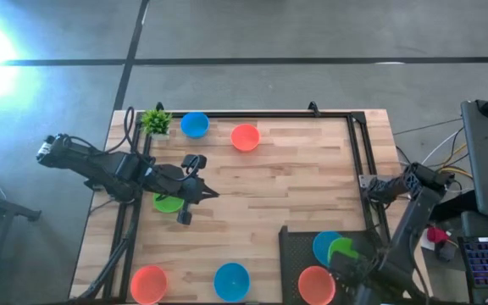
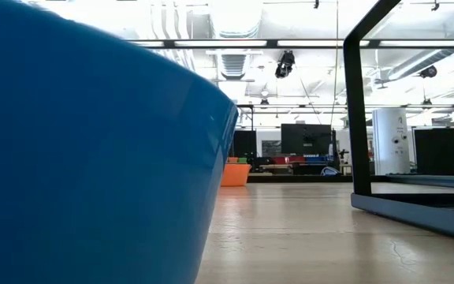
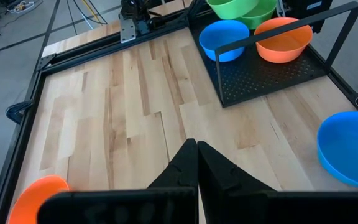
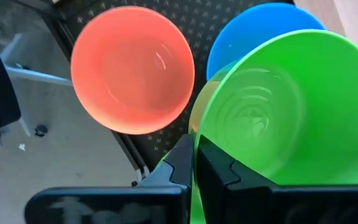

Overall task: Pick & Place Mini bowls
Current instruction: Stack the right green bowl on the green bowl on the shelf

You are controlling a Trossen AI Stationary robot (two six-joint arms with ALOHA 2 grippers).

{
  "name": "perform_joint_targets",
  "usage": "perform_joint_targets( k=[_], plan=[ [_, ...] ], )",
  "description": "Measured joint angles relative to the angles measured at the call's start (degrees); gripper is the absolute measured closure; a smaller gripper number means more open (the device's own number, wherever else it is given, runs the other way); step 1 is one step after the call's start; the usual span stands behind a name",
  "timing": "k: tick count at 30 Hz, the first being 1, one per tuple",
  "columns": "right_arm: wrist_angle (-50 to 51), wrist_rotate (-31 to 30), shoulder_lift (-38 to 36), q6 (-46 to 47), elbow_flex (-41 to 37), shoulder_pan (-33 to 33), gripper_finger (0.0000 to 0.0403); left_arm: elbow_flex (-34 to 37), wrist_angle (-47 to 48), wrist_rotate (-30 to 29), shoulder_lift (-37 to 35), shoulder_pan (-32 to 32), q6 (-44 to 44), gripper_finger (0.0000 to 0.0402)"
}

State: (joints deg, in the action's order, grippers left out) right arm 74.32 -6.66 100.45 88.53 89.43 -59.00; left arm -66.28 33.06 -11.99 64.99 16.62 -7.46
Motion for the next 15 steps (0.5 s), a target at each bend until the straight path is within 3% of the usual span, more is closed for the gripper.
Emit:
perform_joint_targets(
  k=[15],
  plan=[
    [0.01, 2.65, 5.43, 1.05, 5.11, -2.98, 0.0394, -0.02, 0.00, -0.02, 0.00, 0.00, -0.48, 0.0402]
  ],
)
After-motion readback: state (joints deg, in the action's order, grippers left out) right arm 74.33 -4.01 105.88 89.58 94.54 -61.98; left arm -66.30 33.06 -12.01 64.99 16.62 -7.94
